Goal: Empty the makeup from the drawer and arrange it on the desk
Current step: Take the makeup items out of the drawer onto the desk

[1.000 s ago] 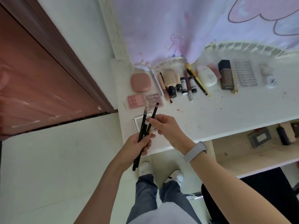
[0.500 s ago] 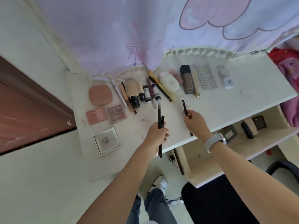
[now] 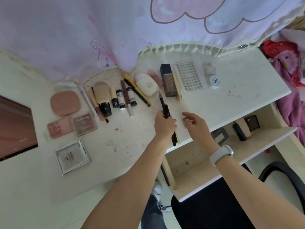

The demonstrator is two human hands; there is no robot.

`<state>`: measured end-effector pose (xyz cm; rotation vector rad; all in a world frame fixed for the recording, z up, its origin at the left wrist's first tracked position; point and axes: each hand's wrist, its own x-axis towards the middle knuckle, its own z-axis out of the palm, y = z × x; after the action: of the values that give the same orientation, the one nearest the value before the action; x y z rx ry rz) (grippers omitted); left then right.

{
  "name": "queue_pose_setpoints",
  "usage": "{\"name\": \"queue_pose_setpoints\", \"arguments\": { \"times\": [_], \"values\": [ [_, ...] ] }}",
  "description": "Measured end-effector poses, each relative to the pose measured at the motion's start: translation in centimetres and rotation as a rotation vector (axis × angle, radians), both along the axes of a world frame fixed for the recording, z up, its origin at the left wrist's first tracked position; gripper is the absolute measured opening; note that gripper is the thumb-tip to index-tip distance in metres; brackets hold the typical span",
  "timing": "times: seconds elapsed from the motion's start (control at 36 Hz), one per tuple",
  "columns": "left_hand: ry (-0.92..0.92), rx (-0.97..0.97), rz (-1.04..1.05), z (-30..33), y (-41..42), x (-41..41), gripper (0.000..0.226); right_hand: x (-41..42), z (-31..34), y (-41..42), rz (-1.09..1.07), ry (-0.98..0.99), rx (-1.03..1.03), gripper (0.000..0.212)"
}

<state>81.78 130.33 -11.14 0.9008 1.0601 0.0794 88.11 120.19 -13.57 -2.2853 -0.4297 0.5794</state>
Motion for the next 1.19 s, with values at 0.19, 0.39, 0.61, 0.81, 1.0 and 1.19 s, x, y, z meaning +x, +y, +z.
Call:
{"name": "queue_pose_setpoints", "arguments": {
  "times": [0.19,0.39,0.61,0.81,1.0,1.19],
  "values": [
    [-0.012,0.113,0.027,0.8,-0.2,0.7,0.031,-1.8,-0.4,-1.1,0.187,-0.147,0.023,0.040],
    [-0.018,0.259,0.052,0.9,-0.4,-0.3,0.043,-2.6,-1.4,-0.8,0.279,-0.343,-0.088,0.052],
    [0.192,0.776,-0.201,-0.7,0.0,-3.1,0.041,-3.5,-1.6,-0.8,0.300,-0.476,-0.175,0.048],
    [0.172,0.805,-0.469,-1.4,0.1,-4.0,0.040,-4.4,-1.5,-1.3,0.419,-0.528,-0.233,0.044],
    [0.133,0.758,-0.434,-1.5,0.3,-3.0,0.042,-4.3,-1.2,-1.2,0.424,-0.477,-0.137,0.047],
    [0.285,1.263,-0.702,-3.2,0.6,-4.8,0.043,-4.4,-2.2,-2.9,0.597,-0.591,-0.238,0.046]
  ]
}}
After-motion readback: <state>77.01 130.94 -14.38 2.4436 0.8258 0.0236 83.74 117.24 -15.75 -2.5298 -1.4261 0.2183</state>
